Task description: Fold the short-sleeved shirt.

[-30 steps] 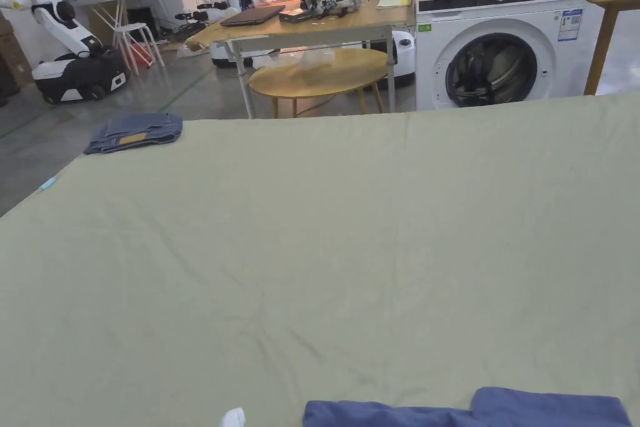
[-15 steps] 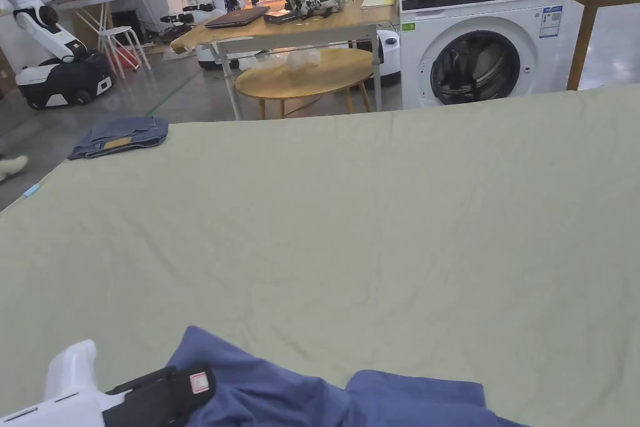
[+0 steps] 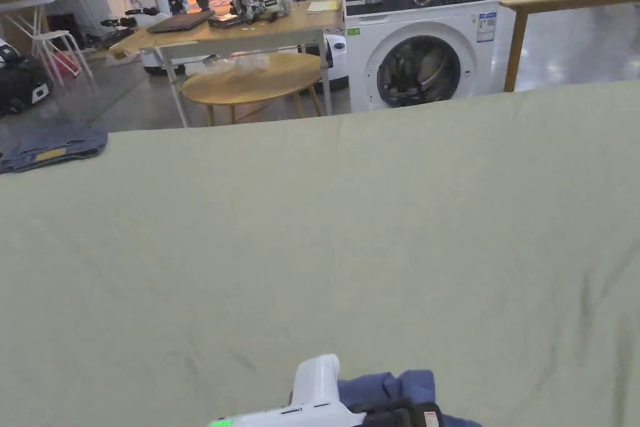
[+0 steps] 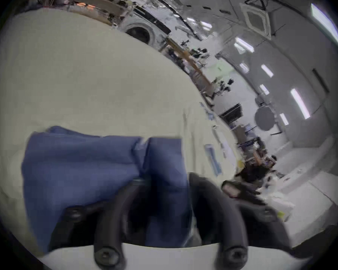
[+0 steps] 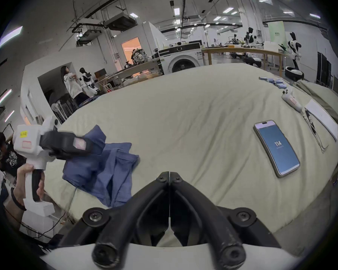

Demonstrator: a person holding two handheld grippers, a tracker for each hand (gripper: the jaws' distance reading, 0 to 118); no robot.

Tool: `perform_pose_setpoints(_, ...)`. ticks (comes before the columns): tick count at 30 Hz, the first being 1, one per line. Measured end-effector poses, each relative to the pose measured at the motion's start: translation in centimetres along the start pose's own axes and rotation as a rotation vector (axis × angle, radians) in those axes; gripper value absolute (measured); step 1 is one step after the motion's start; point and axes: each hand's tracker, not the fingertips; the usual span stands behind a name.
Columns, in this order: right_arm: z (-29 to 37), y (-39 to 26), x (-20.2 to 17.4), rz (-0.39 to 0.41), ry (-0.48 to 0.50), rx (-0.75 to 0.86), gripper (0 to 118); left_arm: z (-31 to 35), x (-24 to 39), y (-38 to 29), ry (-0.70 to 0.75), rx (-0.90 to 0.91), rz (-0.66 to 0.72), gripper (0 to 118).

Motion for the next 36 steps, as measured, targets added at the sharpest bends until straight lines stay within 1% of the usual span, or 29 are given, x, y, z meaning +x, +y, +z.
perform_pose_setpoints(1, -0.1, -0.2, 0.3, -0.008, -0.007, -0.006, 0, 0.6, -0.1, 0.2, -0.021, 0.032, 0.009, 49)
perform_pose_setpoints(4, 0.1, -0.7, 1.2, -0.037, -0.012, -0.011, 0, 3.7, -1.6, 0.4, -0.024, 0.139, 0.071, 48)
perform_pose_setpoints(5, 0.1, -0.8, 1.3, -0.047, -0.010, -0.010, 0, 4.2, -2.4, 0.3, -0.007, 0.158, 0.114, 33)
perform_pose_setpoints(6, 0.2, -0.9, 1.4, -0.056, -0.010, -0.007, 0, 4.2, -2.9, 0.2, 0.025, 0.149, 0.143, 11)
perform_pose_setpoints(7, 0.3, -0.9, 1.4, -0.064, -0.010, -0.005, 0, 3.7, -3.4, -0.1, 0.060, 0.139, 0.153, 0)
perform_pose_setpoints(8, 0.2, -0.9, 1.5, -0.074, -0.008, -0.004, 0, 3.0, -3.8, -0.6, 0.093, 0.126, 0.148, 0)
perform_pose_setpoints(11, -0.1, -0.9, 1.3, -0.078, -0.007, -0.010, 0, -1.4, -3.9, -2.0, 0.043, -0.021, 0.137, 0)
perform_pose_setpoints(12, -0.1, -0.8, 1.2, -0.073, -0.009, -0.013, 0, -3.1, -3.7, -2.6, 0.047, -0.082, 0.124, 0)
perform_pose_setpoints(14, -0.1, -0.6, 0.6, -0.055, -0.012, -0.016, 0, -6.0, -3.0, -3.3, 0.107, -0.159, 0.088, 0)
perform_pose_setpoints(15, 0.0, -0.6, 0.4, -0.045, -0.017, -0.015, 0, -6.8, -2.7, -3.5, 0.132, -0.164, 0.061, 0)
perform_pose_setpoints(17, 0.0, -0.6, 0.2, -0.036, -0.018, -0.016, 0, -6.8, -2.5, -3.3, 0.098, -0.138, 0.056, 0)
perform_pose_setpoints(18, -0.1, -0.7, 0.2, -0.038, -0.014, -0.018, 0, -6.8, -2.3, -3.1, 0.105, -0.134, 0.058, 0)
perform_pose_setpoints(19, -0.3, -0.8, 0.1, -0.042, -0.005, -0.024, 0, -6.7, -2.4, -2.9, 0.109, -0.136, 0.061, 2)
perform_pose_setpoints(20, -0.7, -0.8, -0.1, -0.043, 0.007, -0.036, 0, -6.6, -2.7, -2.8, 0.095, -0.145, 0.065, 15)
perform_pose_setpoints(21, -1.2, -0.8, -0.5, -0.033, 0.018, -0.054, 0, -6.4, -3.1, -2.7, 0.051, -0.153, 0.078, 15)
perform_pose_setpoints(22, -1.6, -0.8, -0.9, -0.012, 0.028, -0.068, 0, -5.8, -2.9, -2.6, 0.002, -0.144, 0.101, 19)
perform_pose_setpoints(23, -2.0, -0.7, -1.5, 0.008, 0.035, -0.076, 0, -5.2, -2.5, -2.6, -0.009, -0.121, 0.095, 28)
perform_pose_setpoints(24, -2.4, -0.5, -2.2, 0.022, 0.052, -0.084, 0, -4.2, -1.7, -2.4, -0.003, -0.084, 0.055, 42)
perform_pose_setpoints(25, -2.8, -0.2, -2.9, 0.033, 0.087, -0.091, 0, -3.2, -0.9, -2.2, 0.026, -0.042, -0.010, 52)
perform_pose_setpoints(27, -4.1, 0.5, -4.3, 0.038, 0.167, -0.118, 0, -0.5, 0.2, -1.7, 0.116, 0.023, -0.127, 57)
perform_pose_setpoints(28, -4.8, 0.8, -4.9, 0.048, 0.194, -0.134, 0, 0.6, 0.3, -1.3, 0.134, 0.030, -0.145, 58)
perform_pose_setpoints(29, -5.7, 1.2, -5.7, 0.066, 0.221, -0.157, 0, 2.1, 0.2, -1.1, 0.150, 0.044, -0.148, 58)
perform_pose_setpoints(32, -8.7, 2.2, -8.5, 0.156, 0.250, -0.203, 0, 6.2, -0.9, -0.8, 0.194, 0.100, -0.093, 59)
perform_pose_setpoints(34, -11.0, 2.5, -9.9, 0.195, 0.221, -0.265, 0, 8.3, -2.3, -0.5, 0.216, 0.132, -0.058, 61)
perform_pose_setpoints(36, -13.5, 2.2, -10.9, 0.231, 0.136, -0.376, 0, 9.8, -3.6, -0.4, 0.253, 0.141, -0.030, 62)
